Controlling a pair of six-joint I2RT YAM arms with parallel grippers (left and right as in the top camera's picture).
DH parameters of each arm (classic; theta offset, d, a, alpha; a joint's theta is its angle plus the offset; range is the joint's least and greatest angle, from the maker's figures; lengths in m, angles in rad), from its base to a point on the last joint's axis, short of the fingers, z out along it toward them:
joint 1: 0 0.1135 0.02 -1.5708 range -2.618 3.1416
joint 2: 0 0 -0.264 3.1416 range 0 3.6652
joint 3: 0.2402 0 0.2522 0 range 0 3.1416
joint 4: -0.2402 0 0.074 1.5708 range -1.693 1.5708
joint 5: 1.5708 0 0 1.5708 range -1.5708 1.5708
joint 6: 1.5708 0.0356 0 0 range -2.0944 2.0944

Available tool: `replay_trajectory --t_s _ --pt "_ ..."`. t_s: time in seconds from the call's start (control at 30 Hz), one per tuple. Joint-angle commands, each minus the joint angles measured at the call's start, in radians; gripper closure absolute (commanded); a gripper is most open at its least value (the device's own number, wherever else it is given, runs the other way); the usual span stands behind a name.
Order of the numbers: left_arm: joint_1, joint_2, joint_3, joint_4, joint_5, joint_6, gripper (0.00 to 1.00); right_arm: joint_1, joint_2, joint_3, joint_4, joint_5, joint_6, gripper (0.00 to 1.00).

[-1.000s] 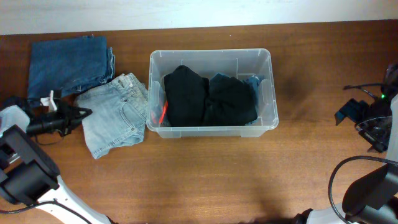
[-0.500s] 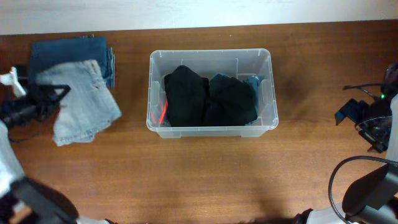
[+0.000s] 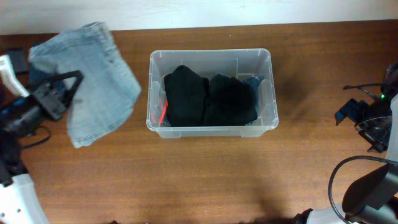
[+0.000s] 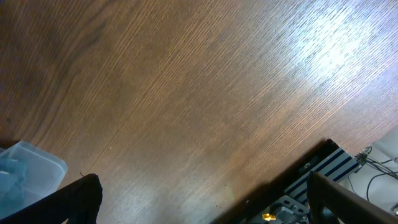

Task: Pack container
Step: 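Lift the shorts and carry them over the bin with the left gripper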

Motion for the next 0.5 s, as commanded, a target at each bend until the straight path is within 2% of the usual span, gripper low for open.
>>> replay_trajectory --t_s 0.0,0.13,0.2,0.27,0.47 --pt "-0.146 -0.014 0.032 0.119 -0.025 -0.139 0.99 -0.003 -0.005 -0.002 0.000 0.001 0.009 0.02" --pt "-0.313 0.018 0.032 0.380 -0.073 -0.316 0.99 -0.003 -0.005 -0.002 0.000 0.001 0.009 0.02" --pt "-0.367 0.035 0.032 0.451 -0.106 -0.369 0.99 -0.003 -0.005 -0.002 0.000 0.001 0.009 0.02" --pt "-0.457 0.066 0.032 0.515 -0.170 -0.378 0.99 -0.003 -0.005 -0.002 0.000 0.001 0.009 0.02" --pt "-0.691 0.206 0.032 0.549 -0.359 -0.358 0.99 -0.003 -0.005 -0.002 0.000 0.001 0.009 0.02"
